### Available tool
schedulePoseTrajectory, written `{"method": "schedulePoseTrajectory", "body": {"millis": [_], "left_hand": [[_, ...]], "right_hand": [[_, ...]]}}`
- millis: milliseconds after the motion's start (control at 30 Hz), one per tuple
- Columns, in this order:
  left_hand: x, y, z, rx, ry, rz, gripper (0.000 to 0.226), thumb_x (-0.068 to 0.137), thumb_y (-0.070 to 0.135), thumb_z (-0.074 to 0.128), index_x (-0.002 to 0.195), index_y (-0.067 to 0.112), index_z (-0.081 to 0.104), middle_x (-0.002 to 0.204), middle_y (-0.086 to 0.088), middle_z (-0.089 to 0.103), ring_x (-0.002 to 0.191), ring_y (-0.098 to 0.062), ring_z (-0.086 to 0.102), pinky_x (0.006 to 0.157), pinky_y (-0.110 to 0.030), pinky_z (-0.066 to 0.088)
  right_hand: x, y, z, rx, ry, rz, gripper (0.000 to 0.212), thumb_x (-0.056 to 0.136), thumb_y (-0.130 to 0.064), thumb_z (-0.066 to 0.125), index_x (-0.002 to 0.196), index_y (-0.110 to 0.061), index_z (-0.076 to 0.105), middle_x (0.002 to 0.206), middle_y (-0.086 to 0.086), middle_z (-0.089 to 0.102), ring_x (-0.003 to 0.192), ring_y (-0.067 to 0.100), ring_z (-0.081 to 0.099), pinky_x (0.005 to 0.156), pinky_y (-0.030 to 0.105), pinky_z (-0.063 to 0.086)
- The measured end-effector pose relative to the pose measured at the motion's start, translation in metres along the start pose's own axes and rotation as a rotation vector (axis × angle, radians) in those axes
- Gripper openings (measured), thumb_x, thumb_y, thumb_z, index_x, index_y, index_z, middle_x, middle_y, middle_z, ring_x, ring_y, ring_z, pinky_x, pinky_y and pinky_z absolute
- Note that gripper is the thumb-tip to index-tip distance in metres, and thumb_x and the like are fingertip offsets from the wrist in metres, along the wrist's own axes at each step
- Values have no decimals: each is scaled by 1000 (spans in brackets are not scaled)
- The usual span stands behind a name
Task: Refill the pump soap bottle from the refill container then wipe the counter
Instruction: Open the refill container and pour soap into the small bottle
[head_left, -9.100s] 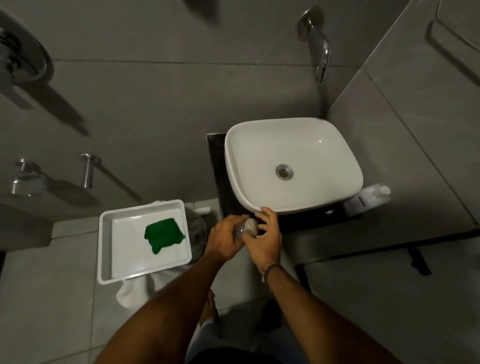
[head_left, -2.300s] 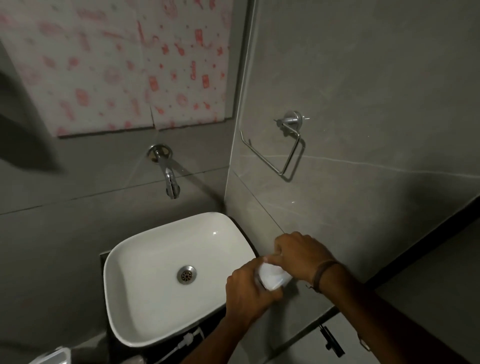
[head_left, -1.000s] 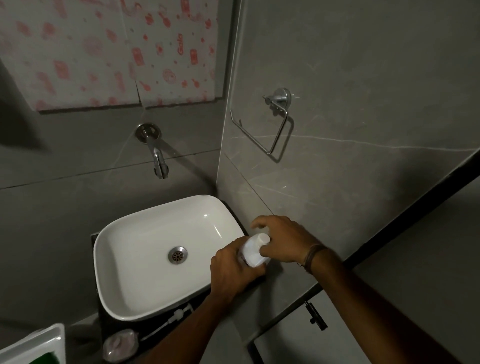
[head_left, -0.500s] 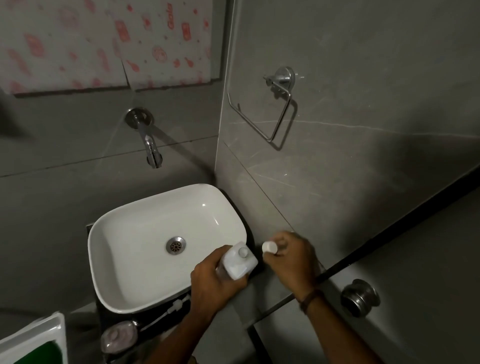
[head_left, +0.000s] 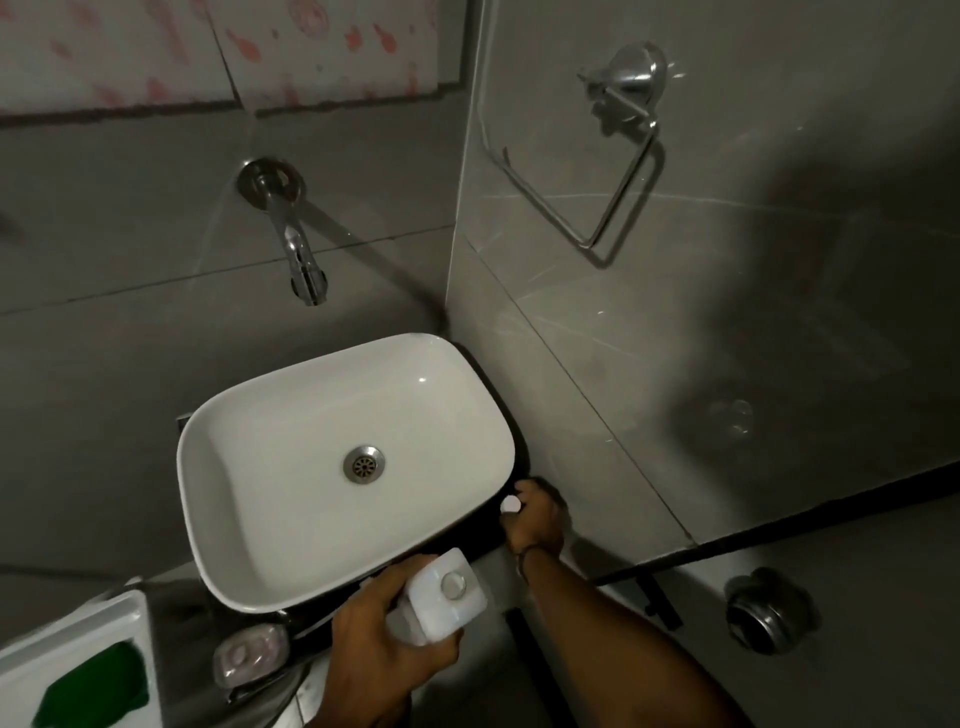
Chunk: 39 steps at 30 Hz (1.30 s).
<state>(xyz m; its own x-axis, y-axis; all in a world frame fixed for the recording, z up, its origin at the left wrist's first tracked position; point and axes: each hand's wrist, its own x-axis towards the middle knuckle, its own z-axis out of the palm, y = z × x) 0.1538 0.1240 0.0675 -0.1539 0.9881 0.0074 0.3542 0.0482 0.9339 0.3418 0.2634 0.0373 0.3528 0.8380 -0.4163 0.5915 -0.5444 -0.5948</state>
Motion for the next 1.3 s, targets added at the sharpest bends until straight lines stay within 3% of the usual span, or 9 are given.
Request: {"method": "schedulePoseTrajectory", "body": {"millis": [133, 233, 367, 567, 733, 833, 900, 1133, 1300], "left_hand": [[4, -9, -10, -2, -22, -5, 70, 54, 12, 102, 117, 32, 81, 109, 11, 84, 106, -10, 79, 92, -46, 64], [6, -14, -12, 16, -26, 2, 69, 53, 20, 99, 116, 39, 80, 109, 15, 83, 104, -5, 78, 90, -40, 64], [4, -22, -15, 24, -53, 19, 70, 51, 23, 96, 115, 44, 77, 108, 18, 82, 102, -3, 78, 86, -35, 64], [-3, -29, -17, 3, -27, 34, 75, 54, 28, 98, 122, 48, 72, 116, 23, 79, 106, 0, 76, 88, -18, 60], [-15, -26, -19, 4, 44, 58, 77, 54, 25, 98, 120, 52, 70, 112, 24, 79, 100, -1, 77, 81, -26, 63], [-25, -19, -23, 18, 69, 57, 71, 55, 25, 96, 119, 44, 72, 114, 22, 79, 104, -2, 76, 83, -29, 63], [-33, -16, -27, 10, 72, 56, 71, 56, 25, 95, 121, 45, 72, 117, 21, 78, 108, -2, 75, 87, -28, 63], [-65, -25, -40, 12, 119, 27, 79, 56, 28, 101, 130, 28, 73, 126, 17, 78, 119, -2, 73, 100, -36, 62], [-74, -29, -65, -23, 153, 29, 77, 61, 35, 102, 131, 34, 70, 122, 18, 78, 115, -4, 74, 95, -36, 63]], "right_hand": [[14, 1, 17, -55, -35, 27, 52, 85, -5, 70, 134, -18, 61, 124, 6, 72, 116, 30, 66, 93, 41, 57], [8, 10, 32, -65, -33, 26, 31, 87, -12, 67, 116, -22, 67, 113, 4, 74, 107, 32, 68, 86, 40, 58], [-10, 24, 50, -77, -96, -31, 41, 91, -54, 62, 112, -19, 66, 104, 6, 72, 102, 31, 68, 80, 34, 53], [-16, 33, 56, -75, -107, -84, 46, 88, -18, 73, 133, -17, 60, 126, 7, 67, 117, 31, 64, 95, 38, 53], [-48, 45, 32, 132, -127, -92, 16, 89, -23, 69, 104, -23, 74, 115, 5, 70, 101, 21, 65, 90, 40, 53], [-73, 75, 27, 36, -407, -379, 88, 74, -1, 77, 141, -48, 45, 148, -22, 49, 139, 9, 46, 112, 30, 43], [-96, 86, 28, 27, -568, -523, 113, 66, -13, 84, 150, -58, 23, 154, -37, 33, 145, -3, 34, 116, 25, 38], [-170, 64, 63, 344, -345, -640, 101, 65, -33, 90, 152, -37, 39, 149, -23, 51, 137, -3, 49, 107, 12, 44], [-198, 51, 90, 427, -249, -541, 89, 63, -38, 88, 143, -39, 50, 136, -20, 62, 126, 4, 61, 97, 35, 59]]}}
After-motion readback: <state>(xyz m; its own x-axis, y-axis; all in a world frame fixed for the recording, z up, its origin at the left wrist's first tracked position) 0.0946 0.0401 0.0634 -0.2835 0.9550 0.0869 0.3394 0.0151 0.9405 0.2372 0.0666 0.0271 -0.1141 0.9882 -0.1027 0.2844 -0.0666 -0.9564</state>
